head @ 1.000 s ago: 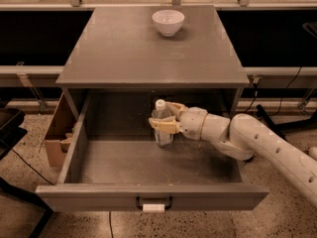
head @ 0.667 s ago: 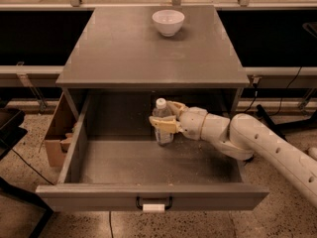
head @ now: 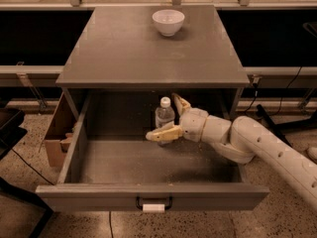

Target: Place blue plastic bottle into top drawer

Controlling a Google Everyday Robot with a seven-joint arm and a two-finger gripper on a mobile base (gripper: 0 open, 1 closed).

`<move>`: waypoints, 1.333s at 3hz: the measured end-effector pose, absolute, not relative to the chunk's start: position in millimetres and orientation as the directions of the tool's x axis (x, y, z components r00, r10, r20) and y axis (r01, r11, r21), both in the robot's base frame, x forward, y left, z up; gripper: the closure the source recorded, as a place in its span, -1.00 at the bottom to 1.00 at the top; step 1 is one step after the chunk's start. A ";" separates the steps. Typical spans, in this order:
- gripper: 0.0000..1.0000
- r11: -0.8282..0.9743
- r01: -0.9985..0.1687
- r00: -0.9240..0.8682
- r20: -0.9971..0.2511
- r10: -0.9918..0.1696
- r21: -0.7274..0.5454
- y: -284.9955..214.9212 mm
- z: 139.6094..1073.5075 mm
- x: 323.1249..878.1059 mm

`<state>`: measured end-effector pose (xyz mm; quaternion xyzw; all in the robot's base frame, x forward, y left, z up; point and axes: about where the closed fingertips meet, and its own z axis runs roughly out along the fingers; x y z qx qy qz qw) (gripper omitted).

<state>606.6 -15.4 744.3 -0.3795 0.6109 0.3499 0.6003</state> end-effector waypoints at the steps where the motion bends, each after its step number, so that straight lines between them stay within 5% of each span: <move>1: -1.00 0.469 -0.883 0.013 -1.000 -0.012 -0.017 -21.8 758.0 585.9; 2: -1.00 0.475 -0.878 0.041 -0.998 -0.043 -0.056 -34.6 785.2 551.4; 4: -1.00 0.462 -0.868 0.043 -0.954 -0.297 -0.183 -82.4 832.1 474.2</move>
Offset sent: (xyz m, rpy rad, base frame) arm -0.1046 -0.0472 0.0869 -0.0705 -0.0878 -0.0373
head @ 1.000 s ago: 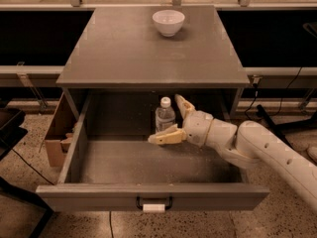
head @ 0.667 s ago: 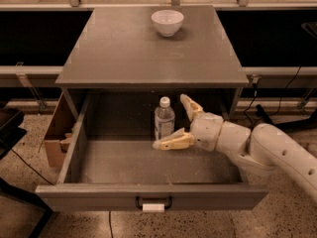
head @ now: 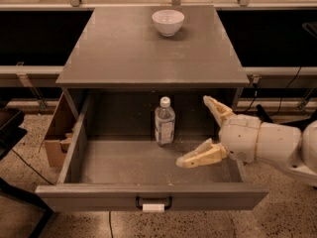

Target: Place blue plastic bottle into top drawer

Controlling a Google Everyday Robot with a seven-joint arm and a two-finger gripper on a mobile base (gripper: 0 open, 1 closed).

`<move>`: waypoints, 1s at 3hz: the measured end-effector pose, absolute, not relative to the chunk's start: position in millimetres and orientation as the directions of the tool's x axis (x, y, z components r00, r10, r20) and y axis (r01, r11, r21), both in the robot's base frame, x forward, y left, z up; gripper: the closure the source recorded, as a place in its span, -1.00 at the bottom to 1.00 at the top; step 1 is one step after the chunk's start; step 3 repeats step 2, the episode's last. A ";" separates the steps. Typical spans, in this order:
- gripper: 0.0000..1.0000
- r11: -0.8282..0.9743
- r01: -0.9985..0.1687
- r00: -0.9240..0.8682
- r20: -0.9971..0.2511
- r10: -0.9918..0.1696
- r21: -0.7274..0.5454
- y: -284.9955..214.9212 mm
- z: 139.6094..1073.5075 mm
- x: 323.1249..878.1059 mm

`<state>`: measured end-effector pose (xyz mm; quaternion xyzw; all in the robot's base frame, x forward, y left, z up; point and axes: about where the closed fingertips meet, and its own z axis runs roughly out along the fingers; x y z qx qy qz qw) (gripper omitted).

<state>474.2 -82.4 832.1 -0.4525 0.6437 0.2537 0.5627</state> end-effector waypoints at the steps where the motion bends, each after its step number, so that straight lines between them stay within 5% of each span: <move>1: -1.00 0.360 -0.873 0.099 -0.844 -0.527 -0.328 -110.9 908.5 437.5; 3: -1.00 0.272 -0.873 0.163 -0.769 -0.618 -0.404 -123.5 965.7 416.9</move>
Offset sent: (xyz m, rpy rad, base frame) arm -0.0824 -0.0628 0.1991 -0.5135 -0.1390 0.1471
